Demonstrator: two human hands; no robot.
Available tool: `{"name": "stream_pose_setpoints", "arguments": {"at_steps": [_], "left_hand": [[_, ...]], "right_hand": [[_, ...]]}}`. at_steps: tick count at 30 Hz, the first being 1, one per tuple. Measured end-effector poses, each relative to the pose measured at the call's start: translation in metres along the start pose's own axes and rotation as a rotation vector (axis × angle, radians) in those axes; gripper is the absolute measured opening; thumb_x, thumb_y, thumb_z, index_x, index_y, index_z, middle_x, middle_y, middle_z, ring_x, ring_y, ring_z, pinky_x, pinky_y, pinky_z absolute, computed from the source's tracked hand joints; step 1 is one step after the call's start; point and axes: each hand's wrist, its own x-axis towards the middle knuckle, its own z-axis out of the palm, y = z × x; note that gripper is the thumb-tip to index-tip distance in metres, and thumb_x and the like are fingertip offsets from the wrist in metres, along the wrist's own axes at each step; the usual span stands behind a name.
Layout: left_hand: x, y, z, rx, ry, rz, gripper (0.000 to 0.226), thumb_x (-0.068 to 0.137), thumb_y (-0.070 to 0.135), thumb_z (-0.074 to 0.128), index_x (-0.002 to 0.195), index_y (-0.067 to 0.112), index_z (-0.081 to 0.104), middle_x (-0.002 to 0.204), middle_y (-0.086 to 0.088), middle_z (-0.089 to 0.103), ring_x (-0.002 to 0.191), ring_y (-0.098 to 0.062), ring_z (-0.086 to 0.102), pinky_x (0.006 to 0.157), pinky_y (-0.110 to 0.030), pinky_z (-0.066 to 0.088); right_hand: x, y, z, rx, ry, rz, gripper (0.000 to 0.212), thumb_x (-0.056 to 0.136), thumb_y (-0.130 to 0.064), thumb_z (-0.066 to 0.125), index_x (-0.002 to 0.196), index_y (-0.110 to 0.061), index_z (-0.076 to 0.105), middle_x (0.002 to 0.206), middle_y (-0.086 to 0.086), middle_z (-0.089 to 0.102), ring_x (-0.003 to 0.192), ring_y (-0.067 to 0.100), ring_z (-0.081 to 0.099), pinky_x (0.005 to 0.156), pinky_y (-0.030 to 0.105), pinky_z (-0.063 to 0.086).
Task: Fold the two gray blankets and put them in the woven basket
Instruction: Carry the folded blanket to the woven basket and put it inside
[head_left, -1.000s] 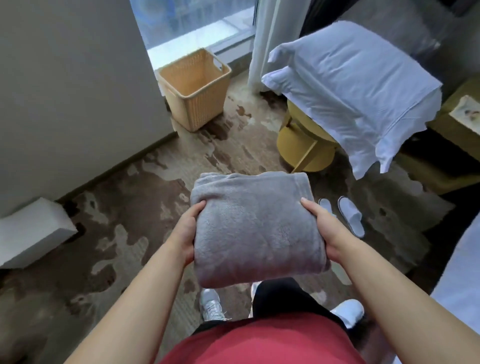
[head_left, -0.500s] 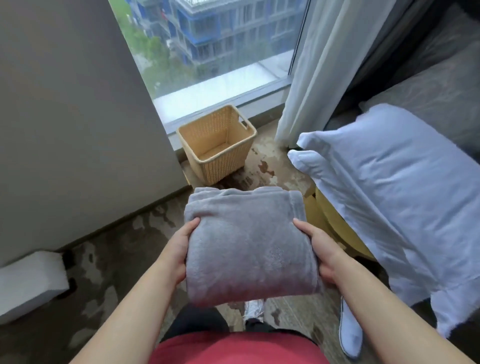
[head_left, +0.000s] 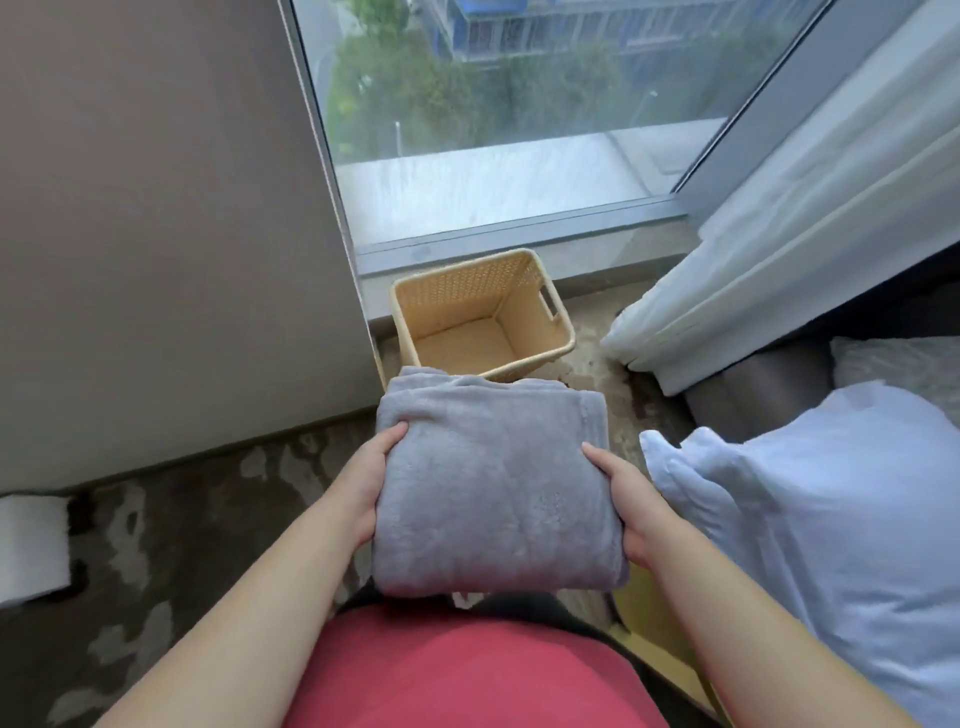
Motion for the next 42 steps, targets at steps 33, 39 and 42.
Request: {"name": "stream_pose_setpoints", "arguments": {"at_steps": [33, 39, 42], "left_hand": [[0.391, 0.126, 0.116, -0.185, 0.272, -0.155, 0.051, 0.065, 0.059, 0.076, 0.108, 0.032, 0.071, 0.11, -0.005, 0.072, 0.098, -0.027, 0.07, 0.073, -0.043, 0.056], [0.571, 0.092, 0.054, -0.162, 0.431, -0.164, 0.06, 0.069, 0.067, 0.065, 0.11, 0.023, 0.071, 0.106, -0.007, 0.073, 0.096, -0.029, 0.07, 0.088, -0.046, 0.052], [0.652, 0.07, 0.022, -0.083, 0.547, -0.138, 0.067, 0.07, 0.069, 0.061, 0.115, 0.02, 0.068, 0.101, -0.004, 0.074, 0.096, -0.027, 0.069, 0.091, -0.041, 0.052]], "right_hand": [[0.41, -0.298, -0.015, -0.413, -0.008, 0.242, 0.034, 0.076, -0.04, 0.064, 0.102, -0.02, 0.072, 0.094, 0.004, 0.076, 0.095, 0.027, 0.07, 0.086, 0.045, 0.052], [0.578, -0.258, 0.033, -0.418, 0.099, 0.184, 0.034, 0.072, -0.042, 0.065, 0.097, -0.021, 0.074, 0.093, 0.004, 0.076, 0.087, 0.026, 0.07, 0.071, 0.036, 0.052], [0.658, -0.234, 0.052, -0.435, 0.096, 0.13, 0.032, 0.076, -0.042, 0.063, 0.094, -0.019, 0.075, 0.086, 0.002, 0.076, 0.083, 0.024, 0.071, 0.073, 0.035, 0.054]]}}
